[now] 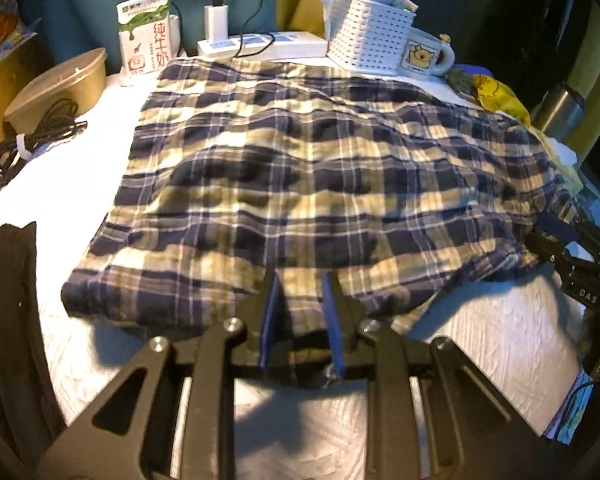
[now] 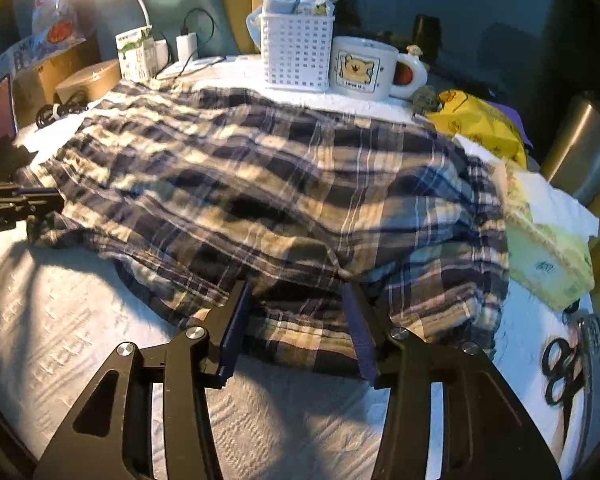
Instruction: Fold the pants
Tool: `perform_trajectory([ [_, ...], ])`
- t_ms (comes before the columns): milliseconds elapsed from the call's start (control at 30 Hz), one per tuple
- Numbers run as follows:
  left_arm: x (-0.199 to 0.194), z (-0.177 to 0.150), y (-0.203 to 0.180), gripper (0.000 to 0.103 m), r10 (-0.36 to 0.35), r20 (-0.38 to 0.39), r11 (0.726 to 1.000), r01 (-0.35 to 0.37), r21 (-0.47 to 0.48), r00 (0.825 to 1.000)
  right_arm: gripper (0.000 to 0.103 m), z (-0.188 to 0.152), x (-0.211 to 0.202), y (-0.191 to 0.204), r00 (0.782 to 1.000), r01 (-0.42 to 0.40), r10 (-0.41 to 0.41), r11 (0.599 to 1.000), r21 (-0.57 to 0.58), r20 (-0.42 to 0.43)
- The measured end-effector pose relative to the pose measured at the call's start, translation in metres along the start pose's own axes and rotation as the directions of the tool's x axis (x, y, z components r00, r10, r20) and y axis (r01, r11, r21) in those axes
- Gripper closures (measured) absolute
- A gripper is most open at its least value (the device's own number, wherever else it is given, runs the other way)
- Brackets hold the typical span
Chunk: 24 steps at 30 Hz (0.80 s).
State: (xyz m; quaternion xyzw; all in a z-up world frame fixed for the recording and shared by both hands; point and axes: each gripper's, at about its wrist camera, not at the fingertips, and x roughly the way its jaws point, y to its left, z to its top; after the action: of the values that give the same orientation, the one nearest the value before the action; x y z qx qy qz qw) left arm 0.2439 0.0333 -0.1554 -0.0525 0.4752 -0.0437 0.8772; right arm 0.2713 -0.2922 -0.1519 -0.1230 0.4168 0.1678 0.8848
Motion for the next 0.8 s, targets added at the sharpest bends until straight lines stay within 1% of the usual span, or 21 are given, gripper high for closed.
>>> perform_trajectory([
  [167, -0.006, -0.011, -0.001, 0.079, -0.013, 0.017, 1.0, 0.013, 0.002, 1.0, 0.053, -0.017, -0.008, -0.001, 1.0, 0.01, -0.01, 1.0, 0.015, 0.01],
  [367, -0.017, -0.021, 0.004, 0.079, -0.027, 0.01, 1.0, 0.027, 0.012, 1.0, 0.053, -0.035, -0.022, 0.0, 0.999, 0.034, -0.035, 0.999, 0.038, 0.017],
  [433, -0.025, -0.025, 0.008, 0.079, -0.032, 0.015, 0.999, 0.032, 0.01, 0.999, 0.053, -0.041, -0.031, -0.002, 0.999, 0.042, -0.044, 0.997, 0.067, 0.029],
  [533, -0.041, -0.027, 0.016, 0.079, -0.031, 0.052, 0.999, 0.031, 0.011, 0.998, 0.052, -0.049, -0.045, -0.014, 0.998, 0.035, -0.041, 0.987, 0.156, 0.036],
  [633, -0.056, -0.025, 0.026, 0.078, -0.025, 0.096, 1.0, 0.025, -0.006, 0.995, 0.036, -0.052, -0.054, -0.023, 0.998, 0.049, -0.058, 0.977, 0.209, 0.036],
  [700, -0.061, -0.024, 0.032, 0.075, -0.02, 0.115, 0.999, 0.022, -0.023, 0.993, 0.034, -0.051, -0.057, -0.028, 0.998, 0.034, -0.044, 0.97, 0.239, 0.038],
  [767, -0.066, -0.021, 0.04, 0.065, -0.012, 0.136, 0.999, 0.018, -0.044, 0.991, 0.027, -0.049, -0.058, -0.032, 0.999, 0.002, -0.016, 0.962, 0.274, 0.048],
  [800, -0.068, -0.02, 0.044, 0.064, -0.009, 0.144, 0.998, 0.017, -0.053, 0.99, 0.027, -0.048, -0.056, -0.035, 0.999, -0.02, 0.003, 0.953, 0.303, 0.055],
])
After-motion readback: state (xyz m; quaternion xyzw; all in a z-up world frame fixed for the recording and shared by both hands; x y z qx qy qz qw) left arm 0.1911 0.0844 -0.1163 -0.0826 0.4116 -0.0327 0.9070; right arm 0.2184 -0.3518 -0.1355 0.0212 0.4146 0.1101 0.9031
